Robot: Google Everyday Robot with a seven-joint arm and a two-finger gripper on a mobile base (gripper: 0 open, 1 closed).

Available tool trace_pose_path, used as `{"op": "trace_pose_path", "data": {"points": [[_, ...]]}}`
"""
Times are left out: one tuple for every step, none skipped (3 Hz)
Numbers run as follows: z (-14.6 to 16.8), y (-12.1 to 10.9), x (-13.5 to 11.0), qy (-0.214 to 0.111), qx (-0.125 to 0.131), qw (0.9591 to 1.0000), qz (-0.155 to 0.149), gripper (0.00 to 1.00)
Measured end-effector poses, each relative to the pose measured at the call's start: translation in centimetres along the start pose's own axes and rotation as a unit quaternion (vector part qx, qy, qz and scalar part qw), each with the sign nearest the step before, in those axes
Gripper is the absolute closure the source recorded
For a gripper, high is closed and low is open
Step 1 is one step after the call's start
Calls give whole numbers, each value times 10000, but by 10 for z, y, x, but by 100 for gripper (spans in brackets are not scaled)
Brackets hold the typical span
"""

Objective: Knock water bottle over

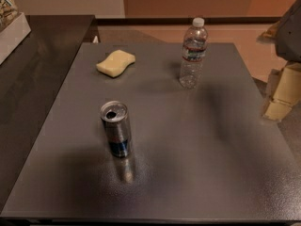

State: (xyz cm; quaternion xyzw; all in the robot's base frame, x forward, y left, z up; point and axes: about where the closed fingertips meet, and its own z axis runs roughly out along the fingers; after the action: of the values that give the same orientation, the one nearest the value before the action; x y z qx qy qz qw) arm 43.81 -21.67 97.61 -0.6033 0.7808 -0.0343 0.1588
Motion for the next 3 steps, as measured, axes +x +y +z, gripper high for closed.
{"op": "trace_pose_path", "data": {"points": [[0, 0, 0, 0, 1, 10000, 0, 0], [-2, -3, -1, -116, -35, 9999, 62, 0], [9, -17, -1, -569, -37, 9978, 332, 0]]}}
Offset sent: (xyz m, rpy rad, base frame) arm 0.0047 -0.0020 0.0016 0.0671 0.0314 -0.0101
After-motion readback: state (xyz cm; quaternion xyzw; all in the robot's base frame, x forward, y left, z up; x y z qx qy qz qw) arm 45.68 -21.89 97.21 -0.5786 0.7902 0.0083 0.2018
